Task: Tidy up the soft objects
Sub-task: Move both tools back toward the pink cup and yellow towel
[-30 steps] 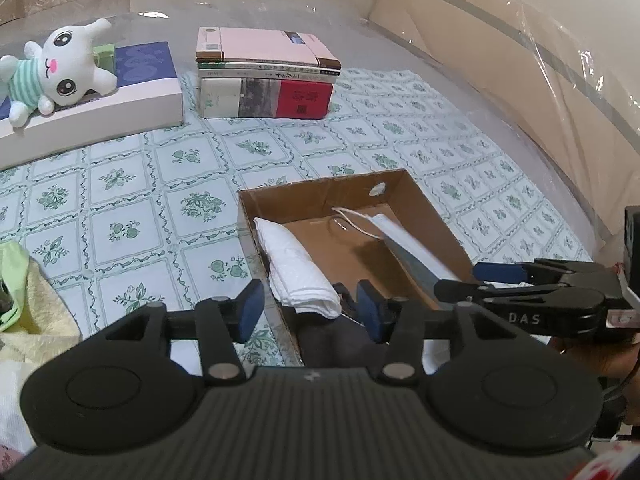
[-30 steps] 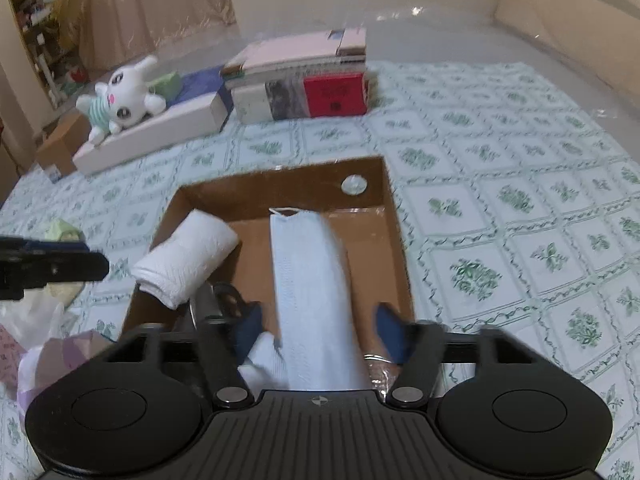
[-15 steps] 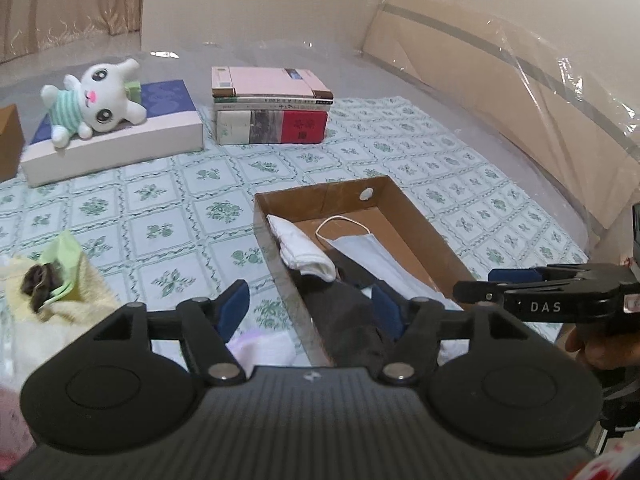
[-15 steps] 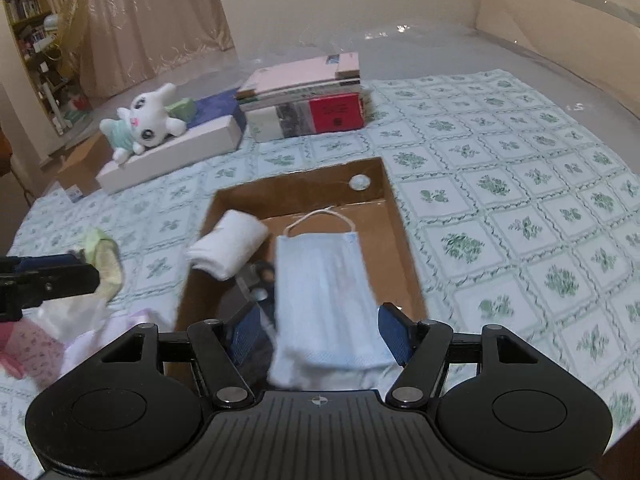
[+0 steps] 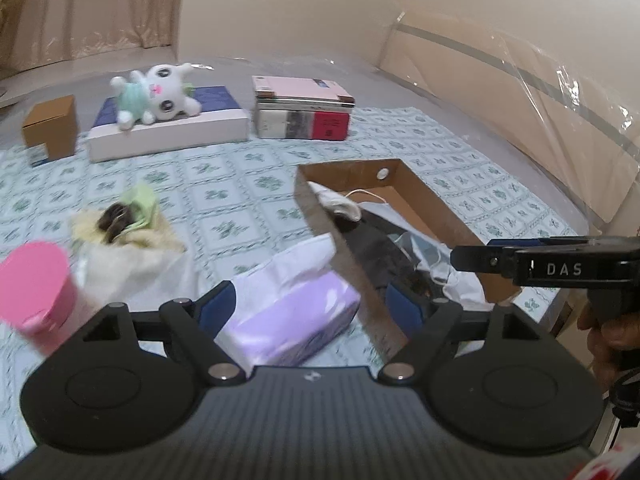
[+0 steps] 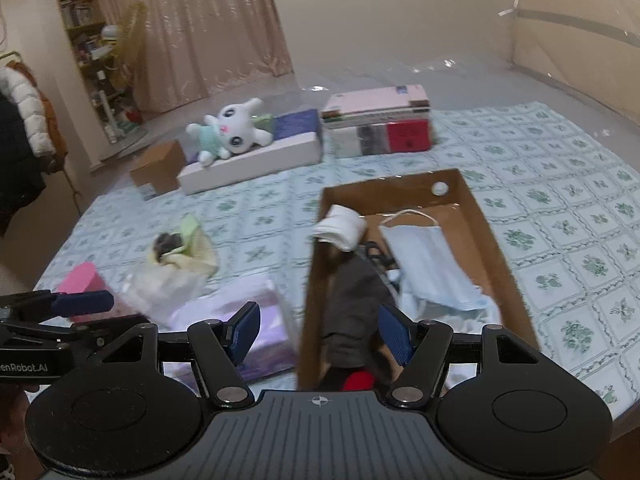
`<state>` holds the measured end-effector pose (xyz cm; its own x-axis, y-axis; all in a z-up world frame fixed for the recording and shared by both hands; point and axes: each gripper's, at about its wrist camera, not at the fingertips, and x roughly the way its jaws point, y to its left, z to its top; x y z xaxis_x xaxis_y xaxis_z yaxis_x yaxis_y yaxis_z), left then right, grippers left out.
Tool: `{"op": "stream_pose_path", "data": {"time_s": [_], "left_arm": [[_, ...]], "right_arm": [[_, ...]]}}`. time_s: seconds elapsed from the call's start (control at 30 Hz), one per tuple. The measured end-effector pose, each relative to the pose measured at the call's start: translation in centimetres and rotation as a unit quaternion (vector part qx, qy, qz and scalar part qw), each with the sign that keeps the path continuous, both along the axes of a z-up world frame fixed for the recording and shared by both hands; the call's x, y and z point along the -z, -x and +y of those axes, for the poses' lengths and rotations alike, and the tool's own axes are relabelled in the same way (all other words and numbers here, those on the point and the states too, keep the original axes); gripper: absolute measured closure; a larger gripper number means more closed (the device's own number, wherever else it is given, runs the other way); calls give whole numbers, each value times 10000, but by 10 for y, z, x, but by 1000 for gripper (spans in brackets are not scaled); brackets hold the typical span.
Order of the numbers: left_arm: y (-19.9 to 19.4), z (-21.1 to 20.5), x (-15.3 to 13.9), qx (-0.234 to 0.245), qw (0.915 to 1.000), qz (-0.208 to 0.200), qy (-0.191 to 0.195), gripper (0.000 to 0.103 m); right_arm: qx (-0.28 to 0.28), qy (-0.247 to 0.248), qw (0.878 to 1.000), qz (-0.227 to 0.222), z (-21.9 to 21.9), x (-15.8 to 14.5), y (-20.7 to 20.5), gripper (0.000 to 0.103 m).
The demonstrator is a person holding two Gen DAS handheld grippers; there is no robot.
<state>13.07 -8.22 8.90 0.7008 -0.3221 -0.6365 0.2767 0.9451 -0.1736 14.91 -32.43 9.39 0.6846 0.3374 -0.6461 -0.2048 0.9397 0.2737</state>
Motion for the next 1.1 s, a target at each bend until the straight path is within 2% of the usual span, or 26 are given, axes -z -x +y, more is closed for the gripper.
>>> {"op": "stream_pose_path", "data": {"time_s": [0.13, 0.47, 0.63, 0.9, 1.1], "left_arm": [[24, 27, -4, -99, 9999, -86, 47, 22], [61, 92, -12, -439, 9982, -278, -291, 22], [69, 115, -11, -539, 9971, -300, -444, 22], [69, 143, -8, -351, 9964, -349, -689, 22], [62, 169, -8, -271, 9953, -373, -853, 22]], "right_arm": [[-209, 127, 9997, -88, 21, -3, 15, 38], [-642, 331, 9969, -324, 60, -10, 29, 38], [-868, 423, 9946, -384, 74, -8, 26, 38], [-1266, 680, 9884, -481, 93, -1, 18, 38], [-1665, 990, 9787, -680, 111, 0, 6, 38]]}}
